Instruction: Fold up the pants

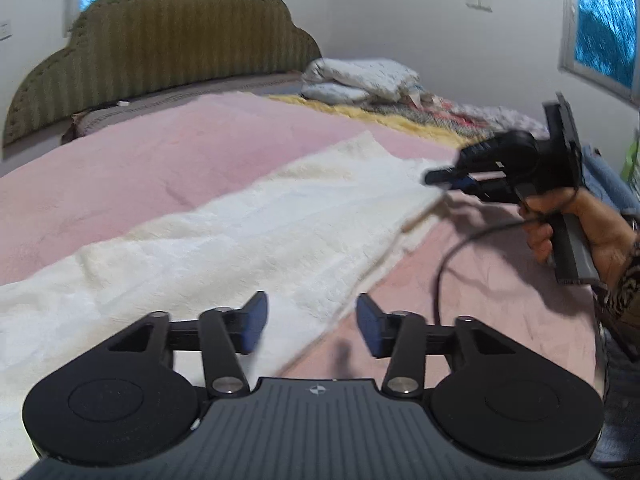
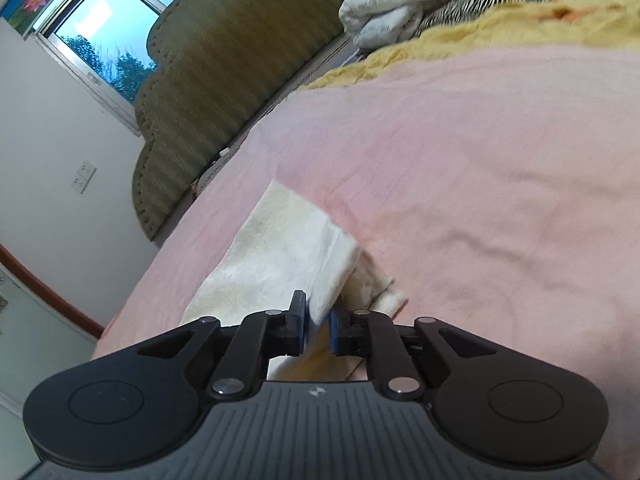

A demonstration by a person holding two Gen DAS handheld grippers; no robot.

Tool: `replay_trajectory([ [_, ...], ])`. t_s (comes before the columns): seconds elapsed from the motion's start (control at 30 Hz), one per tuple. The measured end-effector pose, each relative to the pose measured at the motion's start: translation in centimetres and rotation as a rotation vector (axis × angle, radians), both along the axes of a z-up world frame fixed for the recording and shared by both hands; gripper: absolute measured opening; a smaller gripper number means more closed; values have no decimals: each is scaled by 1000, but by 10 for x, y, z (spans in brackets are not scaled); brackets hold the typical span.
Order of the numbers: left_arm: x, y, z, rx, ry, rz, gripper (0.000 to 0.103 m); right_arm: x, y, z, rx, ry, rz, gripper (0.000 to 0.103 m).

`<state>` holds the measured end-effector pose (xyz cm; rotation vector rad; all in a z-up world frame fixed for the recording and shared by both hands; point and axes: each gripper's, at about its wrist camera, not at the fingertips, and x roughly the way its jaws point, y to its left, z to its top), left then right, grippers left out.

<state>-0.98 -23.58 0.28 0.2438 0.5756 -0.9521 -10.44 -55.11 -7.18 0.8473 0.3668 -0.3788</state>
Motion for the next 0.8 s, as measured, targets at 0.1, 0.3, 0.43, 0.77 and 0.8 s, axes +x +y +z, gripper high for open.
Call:
replay_trajectory([
  [0.1, 15, 23, 13, -39, -11, 77, 71, -9, 13, 20, -171, 75, -137, 18],
  [0.3, 67, 59, 25, -9, -5, 275, 71, 61, 98, 62, -541, 147, 253, 21],
  [0.43, 102, 63, 20, 82, 63, 289, 70, 131, 165, 57, -623, 215, 603, 21],
  [0.77, 152, 50, -7, 221, -22, 443, 68, 228, 191, 31, -682, 358, 626, 22],
  [0.8, 148, 54, -3, 205, -22, 435, 69, 222, 189, 35, -682, 341, 622, 22],
])
